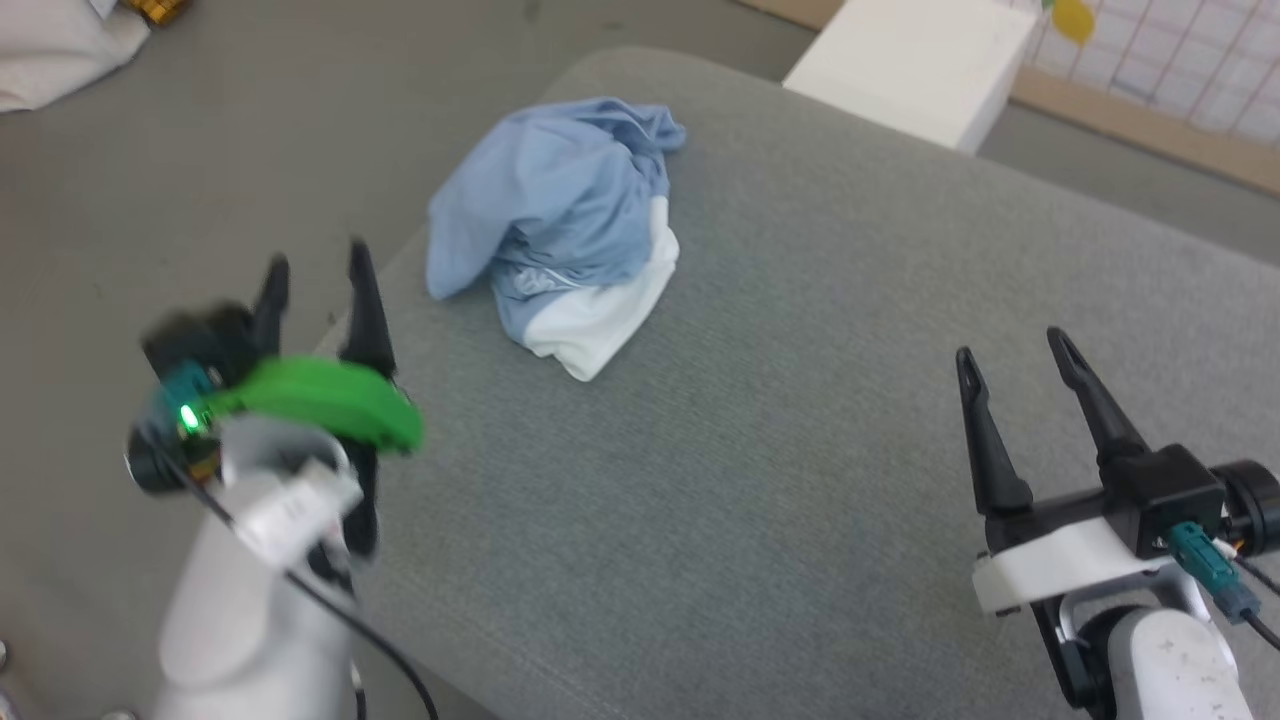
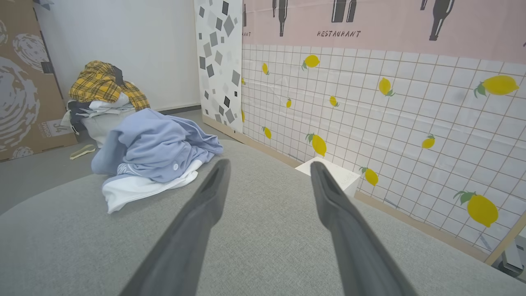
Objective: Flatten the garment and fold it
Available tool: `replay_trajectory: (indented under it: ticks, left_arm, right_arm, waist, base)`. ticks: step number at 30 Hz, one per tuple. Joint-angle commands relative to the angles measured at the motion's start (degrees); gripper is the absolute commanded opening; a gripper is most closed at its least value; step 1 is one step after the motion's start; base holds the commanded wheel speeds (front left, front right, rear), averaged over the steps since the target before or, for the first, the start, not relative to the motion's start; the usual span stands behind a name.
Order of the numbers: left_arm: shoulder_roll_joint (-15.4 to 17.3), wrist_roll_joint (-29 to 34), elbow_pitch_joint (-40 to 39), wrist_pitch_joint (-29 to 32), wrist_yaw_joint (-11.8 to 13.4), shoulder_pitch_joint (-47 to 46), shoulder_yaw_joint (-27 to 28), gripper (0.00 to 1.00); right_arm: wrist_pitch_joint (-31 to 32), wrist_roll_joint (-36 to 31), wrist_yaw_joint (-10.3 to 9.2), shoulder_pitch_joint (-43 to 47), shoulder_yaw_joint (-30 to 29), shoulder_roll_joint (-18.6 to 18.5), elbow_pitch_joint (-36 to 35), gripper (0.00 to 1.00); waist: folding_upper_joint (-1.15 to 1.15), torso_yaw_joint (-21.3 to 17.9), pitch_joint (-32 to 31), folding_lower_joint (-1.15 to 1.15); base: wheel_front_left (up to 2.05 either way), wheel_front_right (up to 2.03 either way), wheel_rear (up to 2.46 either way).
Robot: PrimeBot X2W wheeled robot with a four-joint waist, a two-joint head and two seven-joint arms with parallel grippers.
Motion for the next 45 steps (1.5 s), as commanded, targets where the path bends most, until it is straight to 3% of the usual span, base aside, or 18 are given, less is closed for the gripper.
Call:
replay_trajectory:
  ticks: [1,8,14,21,27,31,32,33,34,37,45]
  left_arm:
    - [0.86,-1.55,1.57,2.14,-0.51,-3.72,0.78,1.0]
    - [4.02,-9.79,8.15,13.95,-1.64,-17.02,6.09,1.0]
    - [9.04,-14.19,12.71,26.03,0.08,-23.7,9.32,1.0]
    - [13.64,-17.19,12.71,39.37,5.5,-24.88,12.19,1.0]
    - [15.05,-16.91,9.16,45.44,12.8,-23.31,13.67,1.0]
    - [16.25,-16.24,7.72,48.22,15.18,-21.27,13.67,1.0]
    - [16.41,-16.26,7.54,49.23,15.23,-20.69,13.35,0.83]
    - [16.6,-16.31,7.1,50.39,15.05,-19.84,12.89,0.18]
    - [16.92,-16.03,6.16,50.49,14.76,-19.1,12.56,0.0]
    - [18.57,-13.7,3.37,46.76,14.21,-17.45,12.46,0.0]
    - [25.54,-3.23,-0.58,22.85,12.03,-17.62,13.81,0.0]
  right_arm:
    - [0.34,-0.74,-0.11,-1.4,0.3,-0.03,-0.79,1.0]
    - [0.76,-2.19,-0.11,-5.83,1.15,-0.43,-3.13,1.0]
    - [0.41,-1.76,-0.11,-8.91,2.13,-1.04,-4.18,1.0]
    - [-0.87,-1.26,-0.11,-11.47,1.51,-1.52,-4.54,1.0]
    - [-1.82,-0.54,-0.11,-12.14,1.5,-1.35,-4.32,1.0]
    - [-2.42,-0.09,-0.11,-12.4,1.9,-1.14,-3.52,1.0]
    - [-2.57,0.01,-0.11,-12.45,1.89,-1.09,-3.25,1.0]
    - [-2.76,0.13,-0.11,-12.49,1.75,-1.03,-2.92,1.0]
    - [-2.95,0.2,-0.11,-12.5,1.58,-0.95,-2.65,1.0]
    - [-3.58,0.52,-0.11,-12.39,1.34,-0.73,-1.67,1.0]
    - [-5.33,2.07,-0.11,-11.17,1.7,-0.15,3.12,1.0]
  waist:
    - [0.0,-5.93,7.79,0.0]
    - [0.0,-12.5,17.26,0.0]
    - [0.0,-18.14,23.89,0.0]
    - [0.0,-23.31,28.99,0.0]
    - [0.0,-25.35,31.42,0.0]
    - [0.0,-26.11,31.48,0.0]
    - [0.0,-26.2,31.22,0.0]
    - [0.0,-26.23,30.77,0.0]
    - [0.0,-26.2,30.22,0.0]
    - [0.0,-26.06,27.92,0.0]
    - [0.0,-26.96,16.63,0.0]
  base:
    - [0.0,0.0,0.0]
    - [0.0,0.0,0.0]
    - [0.0,0.0,0.0]
    - [0.0,0.0,0.0]
    - [0.0,0.0,0.0]
    - [0.0,0.0,0.0]
    - [0.0,0.0,0.0]
    - [0.0,0.0,0.0]
    - [0.0,0.0,0.0]
    - [0.0,0.0,0.0]
    - [0.0,0.0,0.0]
